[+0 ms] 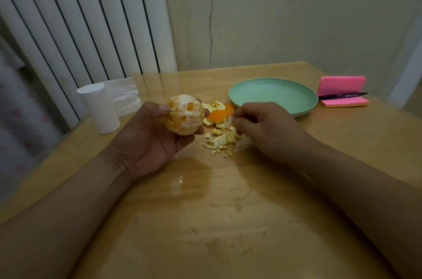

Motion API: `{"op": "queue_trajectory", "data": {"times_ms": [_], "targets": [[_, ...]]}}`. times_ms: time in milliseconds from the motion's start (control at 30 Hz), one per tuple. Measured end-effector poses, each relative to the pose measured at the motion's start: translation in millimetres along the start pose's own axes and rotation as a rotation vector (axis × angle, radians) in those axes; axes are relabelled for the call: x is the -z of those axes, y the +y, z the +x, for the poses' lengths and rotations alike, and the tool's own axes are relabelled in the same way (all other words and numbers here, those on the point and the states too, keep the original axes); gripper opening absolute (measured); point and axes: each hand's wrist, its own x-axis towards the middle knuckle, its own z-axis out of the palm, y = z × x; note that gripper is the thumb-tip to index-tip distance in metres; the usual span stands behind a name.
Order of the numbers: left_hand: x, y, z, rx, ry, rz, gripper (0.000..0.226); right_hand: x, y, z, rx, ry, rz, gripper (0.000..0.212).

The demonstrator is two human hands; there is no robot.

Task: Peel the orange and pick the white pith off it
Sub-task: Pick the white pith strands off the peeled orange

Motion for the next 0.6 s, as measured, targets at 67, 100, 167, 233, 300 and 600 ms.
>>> {"op": "queue_trajectory", "data": {"times_ms": [67,100,167,233,300,600], "targets": [[0.4,-1.8,0.8,0.005,0.018,0.010,0.087,-3.4,-3.4,-1.4,0.049,-0.046,-0.240,0.026],[0.6,-2.1,0.9,0.004,0.025,0.016,0.088,-4.1,-6.8,-2.0,0.068,-0.042,-0.286,0.028],[0.2,-3.0,0.8,0.003,0.033,0.028,0.089,-2.9,-11.1,-3.7,0.110,-0.002,-0.289,0.022],[-0.2,-4.2,1.3,0.005,0.042,0.039,0.091,0.3,-13.0,-4.0,0.138,-0.010,-0.316,0.017],[-0.6,-5.5,2.2,0.009,0.051,0.053,0.094,0.8,-13.8,-4.5,0.145,-0.060,-0.407,0.023],[-3.1,-7.8,3.1,0.022,0.099,0.103,0.100,-4.8,-23.5,-8.9,0.269,0.068,-0.421,0.009]]}}
